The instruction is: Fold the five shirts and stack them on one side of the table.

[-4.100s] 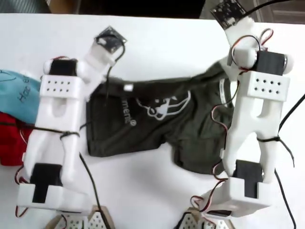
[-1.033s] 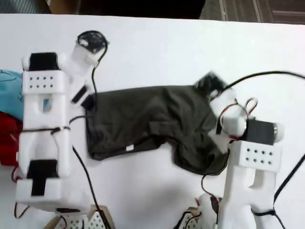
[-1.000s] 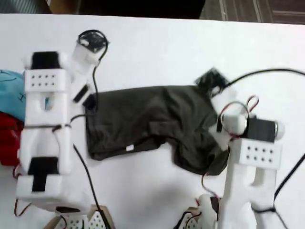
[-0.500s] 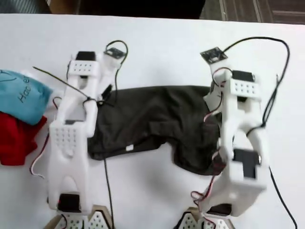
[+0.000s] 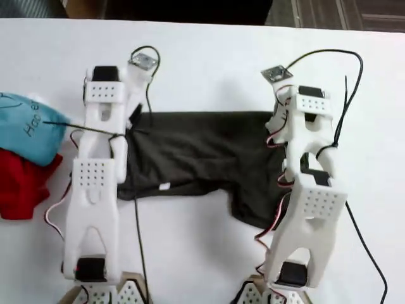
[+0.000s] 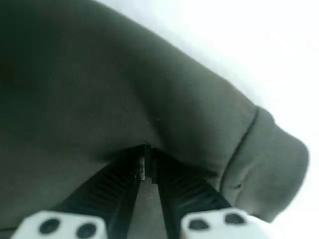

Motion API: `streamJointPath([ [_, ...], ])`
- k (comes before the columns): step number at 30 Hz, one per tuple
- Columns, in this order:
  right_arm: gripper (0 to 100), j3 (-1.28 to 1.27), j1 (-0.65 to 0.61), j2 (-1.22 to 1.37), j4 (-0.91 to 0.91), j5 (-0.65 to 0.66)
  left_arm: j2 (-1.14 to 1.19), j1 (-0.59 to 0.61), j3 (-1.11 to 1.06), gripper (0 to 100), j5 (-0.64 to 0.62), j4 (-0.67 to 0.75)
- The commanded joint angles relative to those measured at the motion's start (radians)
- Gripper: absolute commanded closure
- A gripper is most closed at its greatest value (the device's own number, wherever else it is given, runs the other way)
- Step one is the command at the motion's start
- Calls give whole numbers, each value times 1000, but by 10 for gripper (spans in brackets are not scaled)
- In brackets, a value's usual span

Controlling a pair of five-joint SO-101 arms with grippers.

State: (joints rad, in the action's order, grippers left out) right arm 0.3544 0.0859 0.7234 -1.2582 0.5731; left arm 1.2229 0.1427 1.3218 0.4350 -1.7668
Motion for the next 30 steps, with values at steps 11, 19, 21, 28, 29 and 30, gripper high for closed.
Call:
streamJointPath([
  [11, 977, 224, 21, -119, -242, -8, -192, 20, 7, 975, 3, -23],
  [19, 977, 169, 21, -374, -438, 0, -657, -91, -722, 974, 9, -14],
  [21, 977, 72, 21, -467, -437, 5, -783, -98, -935, 974, 26, 54],
  [28, 976, -493, -38, -840, -349, 78, -1022, -95, -1546, 975, 57, 457],
  [29, 976, -574, -33, -892, -311, 78, -1013, -87, -1589, 975, 60, 497],
  [30, 976, -660, -31, -946, -272, 78, -999, -71, -1620, 975, 61, 528],
])
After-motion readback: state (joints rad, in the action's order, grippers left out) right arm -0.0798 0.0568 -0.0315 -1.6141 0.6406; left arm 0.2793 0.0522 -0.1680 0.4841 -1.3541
